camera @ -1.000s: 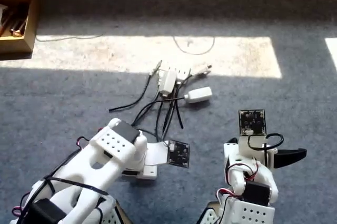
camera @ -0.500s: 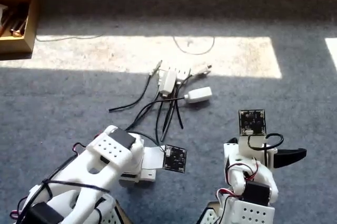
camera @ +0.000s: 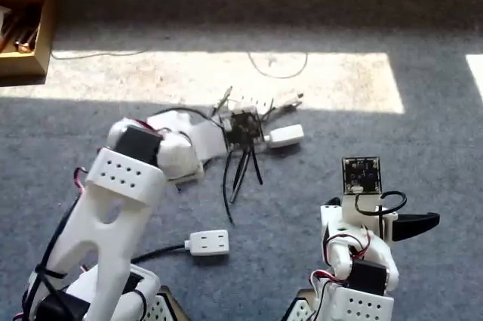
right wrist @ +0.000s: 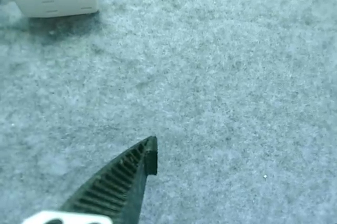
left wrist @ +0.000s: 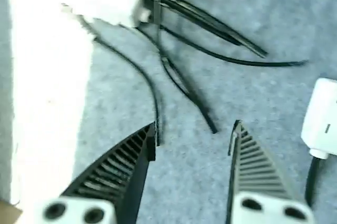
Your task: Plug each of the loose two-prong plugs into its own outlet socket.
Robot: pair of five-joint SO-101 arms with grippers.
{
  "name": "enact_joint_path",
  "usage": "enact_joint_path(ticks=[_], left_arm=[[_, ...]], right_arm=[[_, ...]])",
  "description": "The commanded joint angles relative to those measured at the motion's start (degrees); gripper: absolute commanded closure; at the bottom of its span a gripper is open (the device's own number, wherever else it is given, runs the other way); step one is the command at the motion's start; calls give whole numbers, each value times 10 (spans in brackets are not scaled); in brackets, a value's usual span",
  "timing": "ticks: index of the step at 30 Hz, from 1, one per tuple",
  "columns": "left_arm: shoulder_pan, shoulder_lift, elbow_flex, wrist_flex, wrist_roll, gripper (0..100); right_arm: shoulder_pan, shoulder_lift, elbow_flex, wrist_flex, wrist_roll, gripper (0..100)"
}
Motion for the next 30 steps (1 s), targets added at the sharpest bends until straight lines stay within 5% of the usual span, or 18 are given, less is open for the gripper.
enact_joint_path(ticks=[1,8,17,30], left_arm=[[-47,0,-89,-2,13,778],[-73,152,-114,-191,157,779],[-60,560,-432,-195,164,779],[-44,966,-1040,91,195,779]], right_arm=[[-6,-8,72,-10,12,310],[-6,-8,72,-8,20,310],[-34,-7,72,-7,19,310],[-33,-7,72,-7,21,310]])
